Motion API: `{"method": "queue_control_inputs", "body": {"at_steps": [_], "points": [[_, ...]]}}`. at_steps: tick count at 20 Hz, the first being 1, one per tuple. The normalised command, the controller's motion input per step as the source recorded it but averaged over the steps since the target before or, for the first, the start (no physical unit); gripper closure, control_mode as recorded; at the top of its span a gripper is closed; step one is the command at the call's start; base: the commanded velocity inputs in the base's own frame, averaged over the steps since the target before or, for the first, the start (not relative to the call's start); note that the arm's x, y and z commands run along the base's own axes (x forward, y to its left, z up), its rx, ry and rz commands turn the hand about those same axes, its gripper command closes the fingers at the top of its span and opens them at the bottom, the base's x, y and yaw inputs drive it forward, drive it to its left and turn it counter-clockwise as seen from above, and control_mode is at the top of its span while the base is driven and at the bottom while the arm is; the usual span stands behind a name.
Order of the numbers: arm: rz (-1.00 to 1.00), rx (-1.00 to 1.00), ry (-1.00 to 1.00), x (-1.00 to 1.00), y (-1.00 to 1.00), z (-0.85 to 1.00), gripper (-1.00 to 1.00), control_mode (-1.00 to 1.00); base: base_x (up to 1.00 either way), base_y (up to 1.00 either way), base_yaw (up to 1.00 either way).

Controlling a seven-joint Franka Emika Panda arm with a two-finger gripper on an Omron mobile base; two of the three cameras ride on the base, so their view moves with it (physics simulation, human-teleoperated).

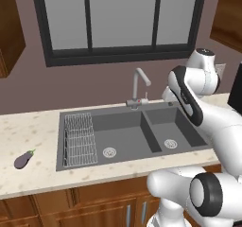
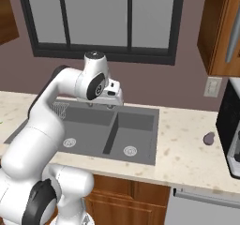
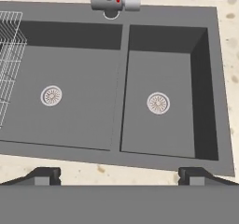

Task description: Turn on the sink faucet. Then move the eggplant from the counter to the sink. Turn off the sink. Move the vegetable from the sink to the pot next to the stove. Finally move the pot to the rear right burner.

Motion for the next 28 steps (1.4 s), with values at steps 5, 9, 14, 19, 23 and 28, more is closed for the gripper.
{"method": "queue_control_inputs", "body": {"at_steps": [5,9,14,19,23,28], "points": [[0.0,0.0,0.0,0.04,0.0,0.0,-1.0,-1.0,0.22,0.0,0.0],[0.0,0.0,0.0,0.22,0.0,-0.01,-1.0,-1.0,0.0,0.0,0.0],[0.06,0.03,-0.01,0.47,-0.17,-0.24,-1.0,-1.0,0.0,0.0,0.0],[0.16,0.09,-0.16,0.38,-0.35,-0.22,-1.0,-1.0,0.0,0.0,0.0],[0.22,0.06,-0.26,0.07,-0.21,-0.05,-1.0,-1.0,0.0,0.0,0.0],[0.23,0.01,-0.2,0.14,-0.02,-0.14,-1.0,-1.0,0.0,0.0,0.0]]}}
